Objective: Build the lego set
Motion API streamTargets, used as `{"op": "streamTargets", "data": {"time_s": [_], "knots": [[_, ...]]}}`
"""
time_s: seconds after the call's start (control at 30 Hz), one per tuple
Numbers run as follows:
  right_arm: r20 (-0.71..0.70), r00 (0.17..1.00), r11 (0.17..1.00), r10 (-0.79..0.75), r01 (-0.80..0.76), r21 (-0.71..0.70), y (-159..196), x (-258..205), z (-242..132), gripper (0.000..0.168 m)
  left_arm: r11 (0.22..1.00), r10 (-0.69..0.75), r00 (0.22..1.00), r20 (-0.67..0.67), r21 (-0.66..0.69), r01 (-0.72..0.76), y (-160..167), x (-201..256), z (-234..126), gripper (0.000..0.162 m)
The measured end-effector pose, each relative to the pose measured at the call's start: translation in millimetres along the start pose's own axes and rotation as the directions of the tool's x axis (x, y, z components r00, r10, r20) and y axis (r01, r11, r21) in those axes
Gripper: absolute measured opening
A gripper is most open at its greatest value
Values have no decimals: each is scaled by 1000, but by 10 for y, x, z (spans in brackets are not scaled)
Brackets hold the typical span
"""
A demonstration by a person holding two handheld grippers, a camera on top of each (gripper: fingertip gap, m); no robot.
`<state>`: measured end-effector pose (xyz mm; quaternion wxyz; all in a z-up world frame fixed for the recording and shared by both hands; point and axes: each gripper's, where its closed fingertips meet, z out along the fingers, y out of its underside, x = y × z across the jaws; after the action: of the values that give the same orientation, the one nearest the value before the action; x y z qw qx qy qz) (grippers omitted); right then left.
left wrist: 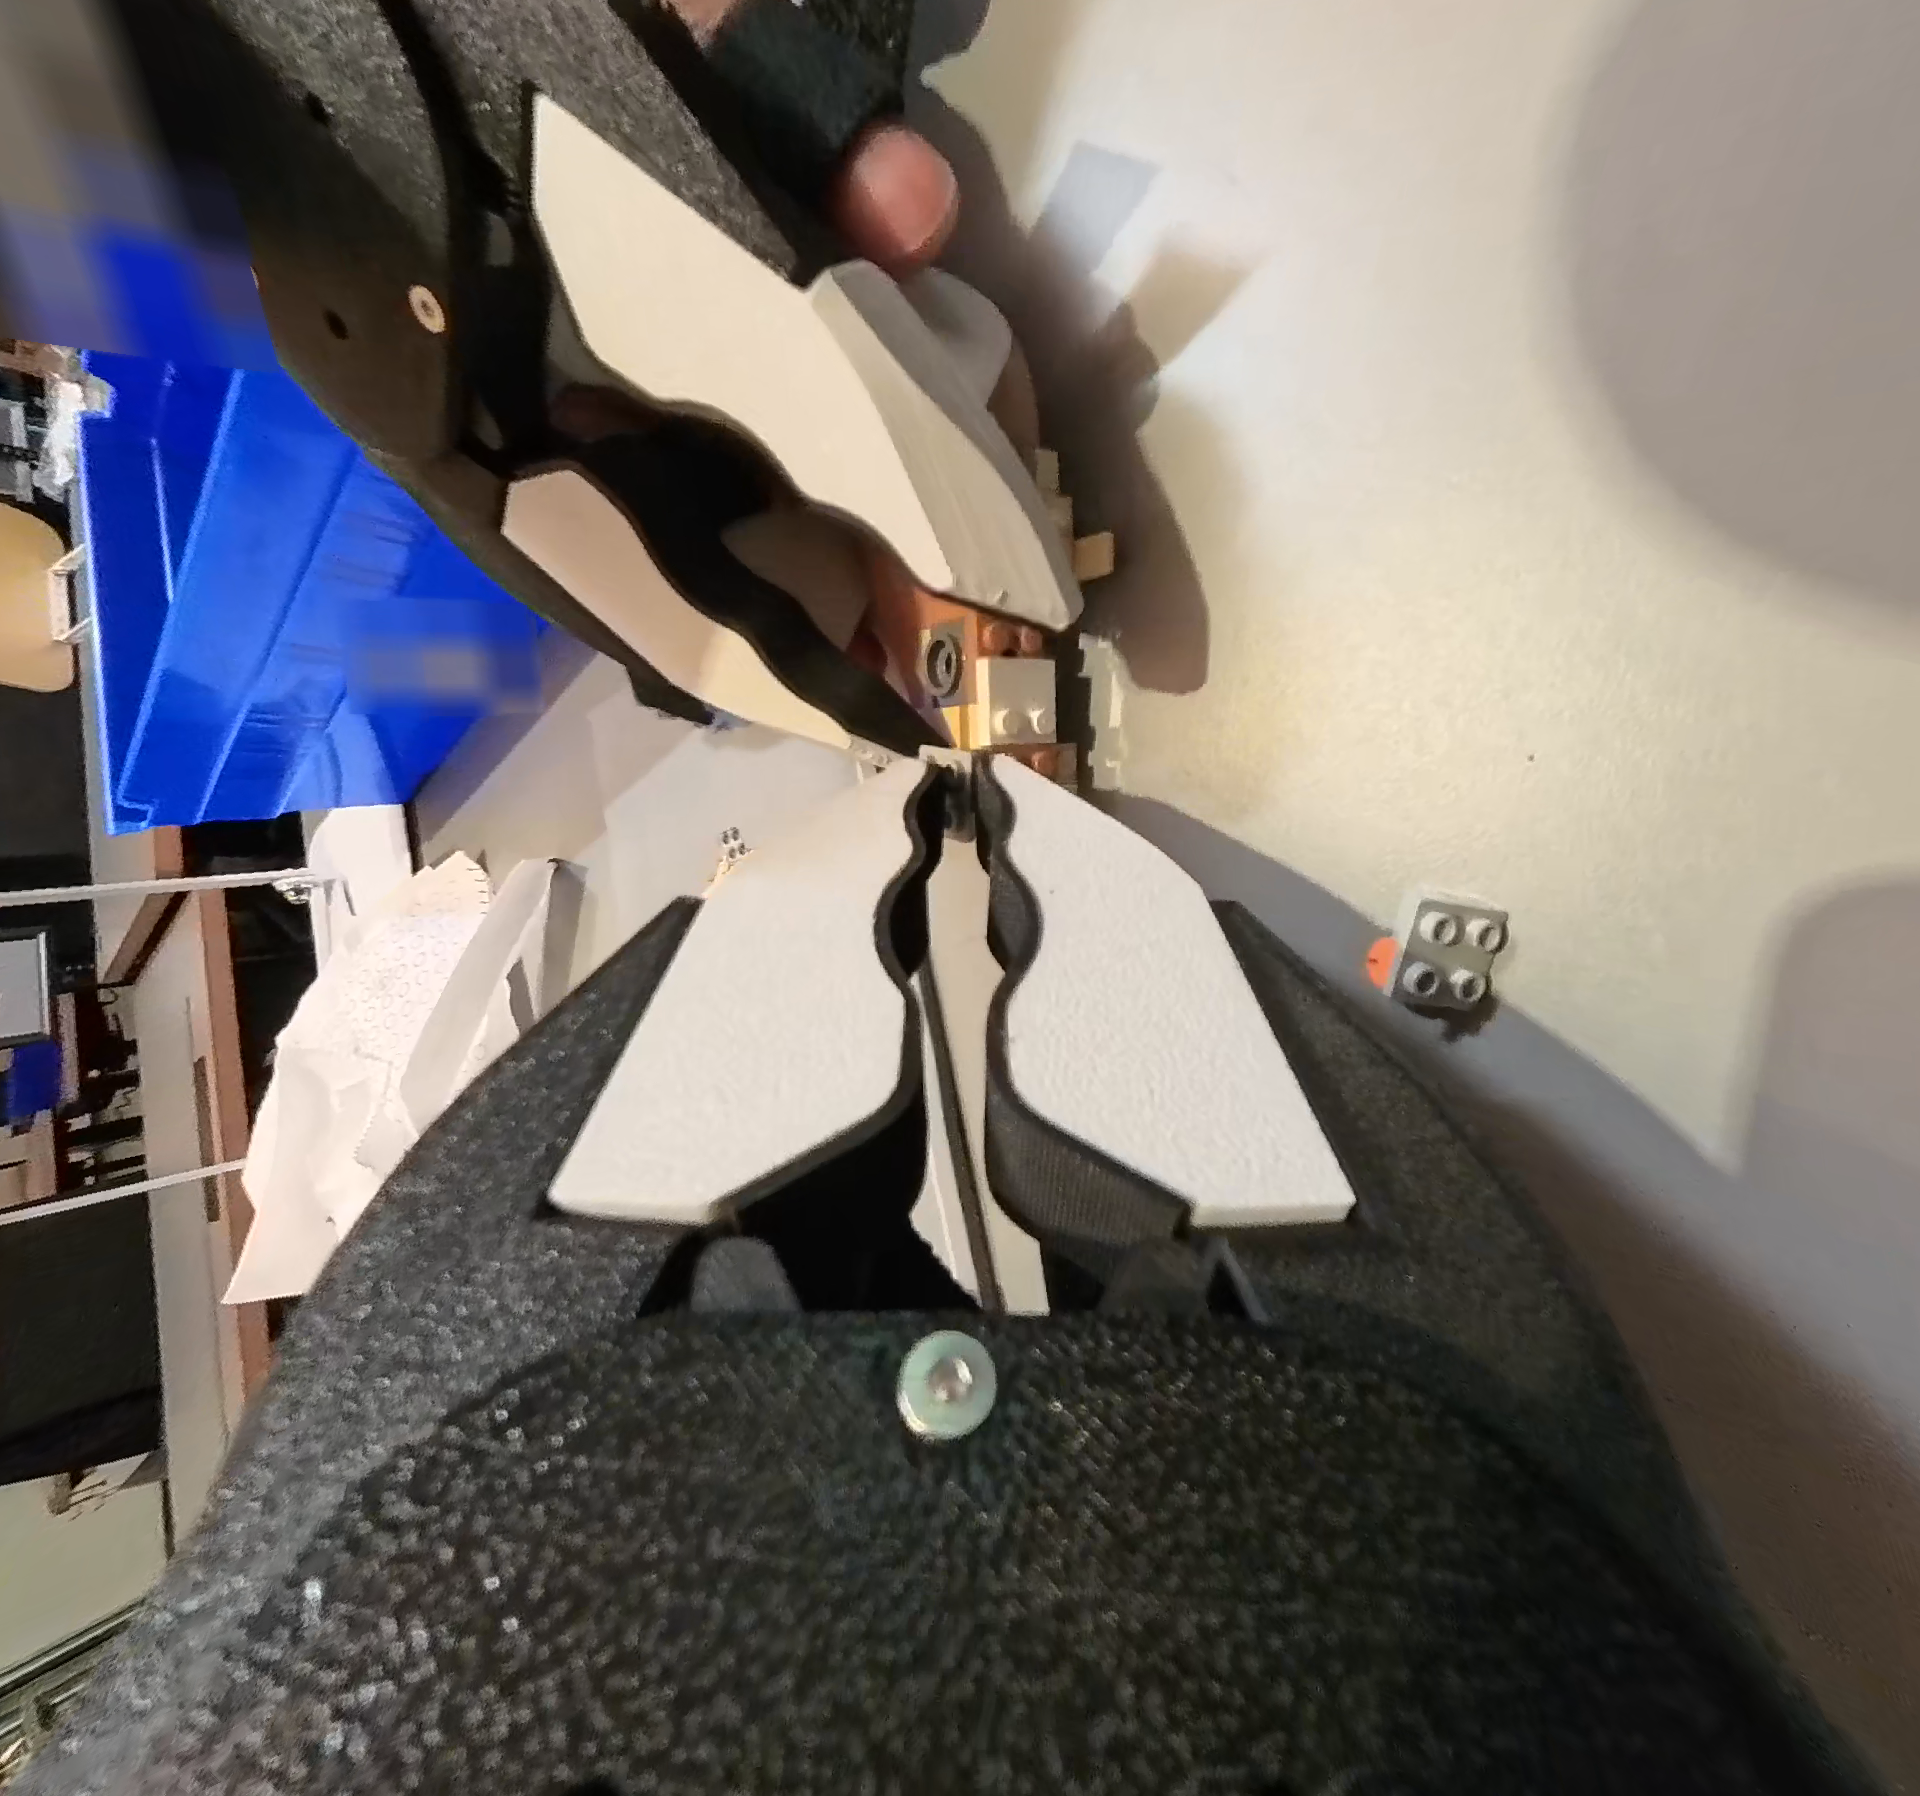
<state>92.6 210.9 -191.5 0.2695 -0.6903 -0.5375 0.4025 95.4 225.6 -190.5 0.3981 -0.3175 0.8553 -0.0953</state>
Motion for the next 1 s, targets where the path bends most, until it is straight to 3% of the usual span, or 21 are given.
{"op": "streamTargets", "data": {"time_s": [0.57,0.77,1.0], "knots": [[-13,1000,1000,-9,9,-7,21,-8,-13,35,999,-51,997,53,8,51,-21,16,9,6],[-46,999,1000,-26,25,-14,32,4,0,29,993,-97,992,86,-53,101,-41,49,-1,6],[-3,1000,1000,-15,15,-8,39,-36,-20,35,992,-45,990,131,-110,59,-48,54,-1,6]]}}
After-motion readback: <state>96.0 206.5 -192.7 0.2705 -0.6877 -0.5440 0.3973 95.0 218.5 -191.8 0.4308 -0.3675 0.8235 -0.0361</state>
